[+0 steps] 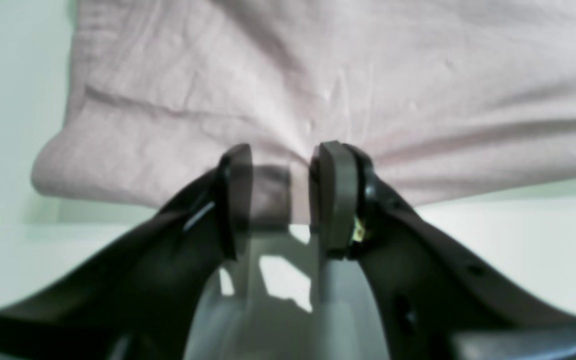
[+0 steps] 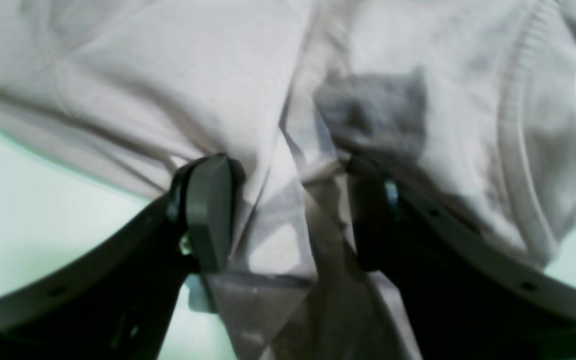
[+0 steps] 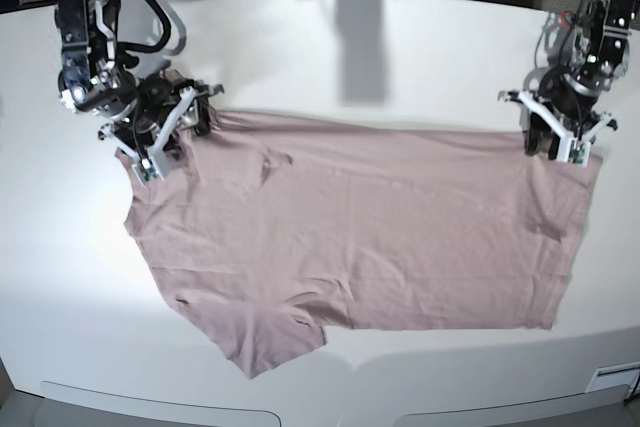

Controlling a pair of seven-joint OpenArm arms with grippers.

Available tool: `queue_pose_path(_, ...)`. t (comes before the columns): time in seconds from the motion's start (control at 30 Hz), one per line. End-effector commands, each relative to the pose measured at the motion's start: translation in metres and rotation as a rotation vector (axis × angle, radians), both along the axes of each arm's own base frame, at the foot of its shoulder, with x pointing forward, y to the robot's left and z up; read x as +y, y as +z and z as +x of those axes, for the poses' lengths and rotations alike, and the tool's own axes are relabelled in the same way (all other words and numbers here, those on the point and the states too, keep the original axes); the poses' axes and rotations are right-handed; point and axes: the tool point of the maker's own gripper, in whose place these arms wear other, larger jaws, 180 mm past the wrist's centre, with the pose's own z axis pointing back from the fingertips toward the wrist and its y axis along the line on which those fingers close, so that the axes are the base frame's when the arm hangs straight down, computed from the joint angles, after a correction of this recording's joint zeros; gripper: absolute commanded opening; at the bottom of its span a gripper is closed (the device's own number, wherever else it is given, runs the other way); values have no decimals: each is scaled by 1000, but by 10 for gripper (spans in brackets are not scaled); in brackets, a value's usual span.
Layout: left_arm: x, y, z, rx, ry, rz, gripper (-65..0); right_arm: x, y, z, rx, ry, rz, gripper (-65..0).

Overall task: Fold the T-shirt properly
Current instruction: 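Grasp the shirt edge with both grippers and lift it up, then lay the shirt flat and regrasp its hem corners with both grippers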

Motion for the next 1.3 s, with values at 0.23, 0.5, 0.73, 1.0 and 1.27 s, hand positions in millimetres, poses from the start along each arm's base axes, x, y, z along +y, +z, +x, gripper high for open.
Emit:
queue_pose_path(0.23,-5,5,-53,87,-34,45,-436,-17,1,-54,114,24,-113,-297)
queue_pose_path(0.5,-11,-3,-87,155,-66,76,-435,-26,0,-76,159,7,-134,-297)
queue_pose_path(0.73,-5,-10,-108,199,-41,97,-435,-59,10,-76,151,-85,-177,-297)
queue_pose_path(1.0,-12,-18,-120,250,-15,85,-435,-70,13,-78,164,-104,-199,-297)
queue_pose_path(1.27,-36,-4,-128,220,-63,95,-435,-67,18,-75,158,-97,-189,-297)
